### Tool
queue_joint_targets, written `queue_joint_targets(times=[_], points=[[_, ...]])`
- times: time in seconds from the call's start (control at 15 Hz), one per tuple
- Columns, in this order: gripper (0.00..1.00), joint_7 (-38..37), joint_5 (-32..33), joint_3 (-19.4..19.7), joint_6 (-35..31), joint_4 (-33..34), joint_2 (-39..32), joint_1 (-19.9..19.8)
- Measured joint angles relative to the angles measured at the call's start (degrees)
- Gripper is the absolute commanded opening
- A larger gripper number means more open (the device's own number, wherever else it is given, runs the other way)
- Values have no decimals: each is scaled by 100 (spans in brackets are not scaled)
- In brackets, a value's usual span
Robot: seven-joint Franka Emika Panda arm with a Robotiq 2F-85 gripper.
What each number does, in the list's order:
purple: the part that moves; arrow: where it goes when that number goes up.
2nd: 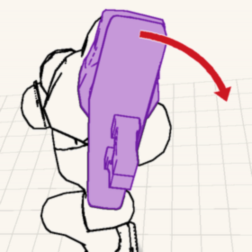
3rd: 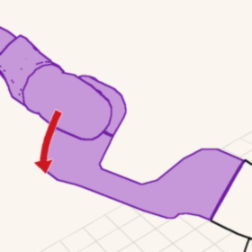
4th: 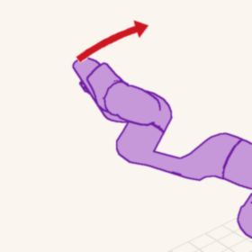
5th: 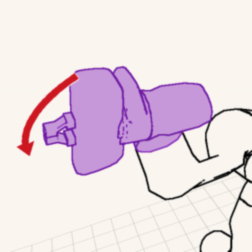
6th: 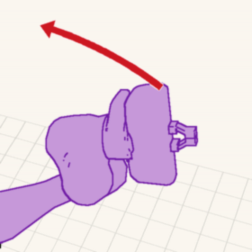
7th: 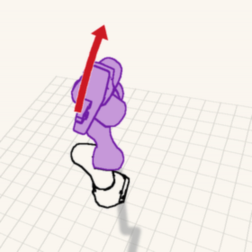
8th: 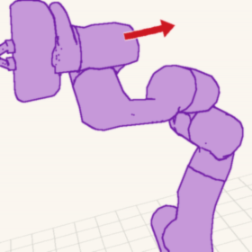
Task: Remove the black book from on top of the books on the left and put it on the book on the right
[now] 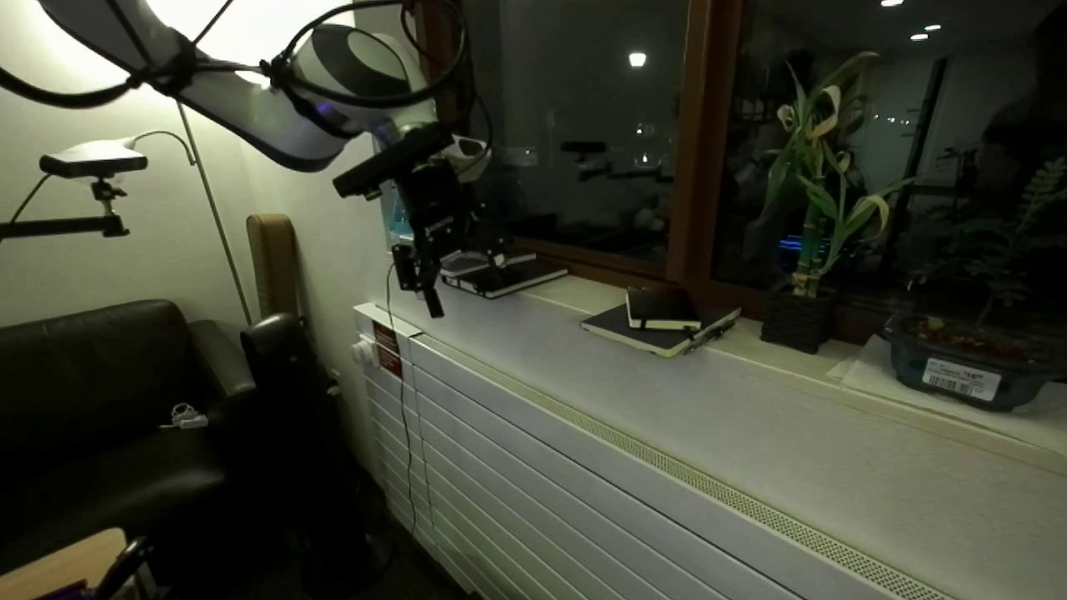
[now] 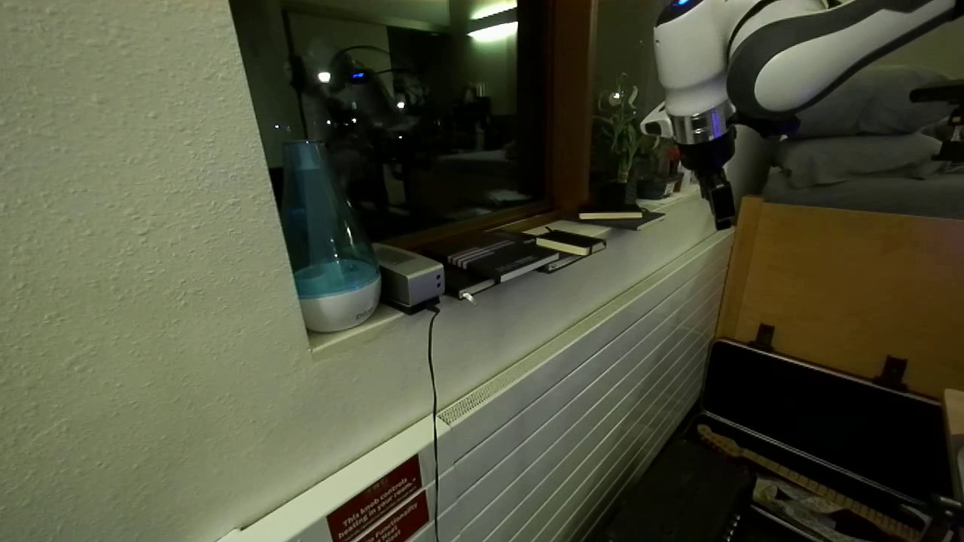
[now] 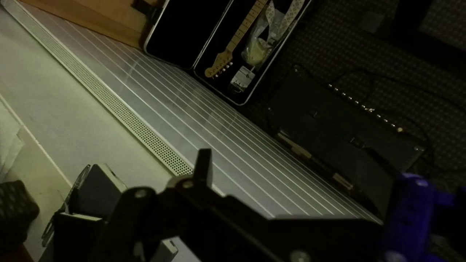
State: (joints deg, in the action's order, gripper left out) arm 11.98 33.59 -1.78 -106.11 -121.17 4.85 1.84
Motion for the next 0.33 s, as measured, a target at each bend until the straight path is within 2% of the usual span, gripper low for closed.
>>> queue_joint_targets(times=[0.33], points=[[100,-22,1,-19,0,-66,42,0]])
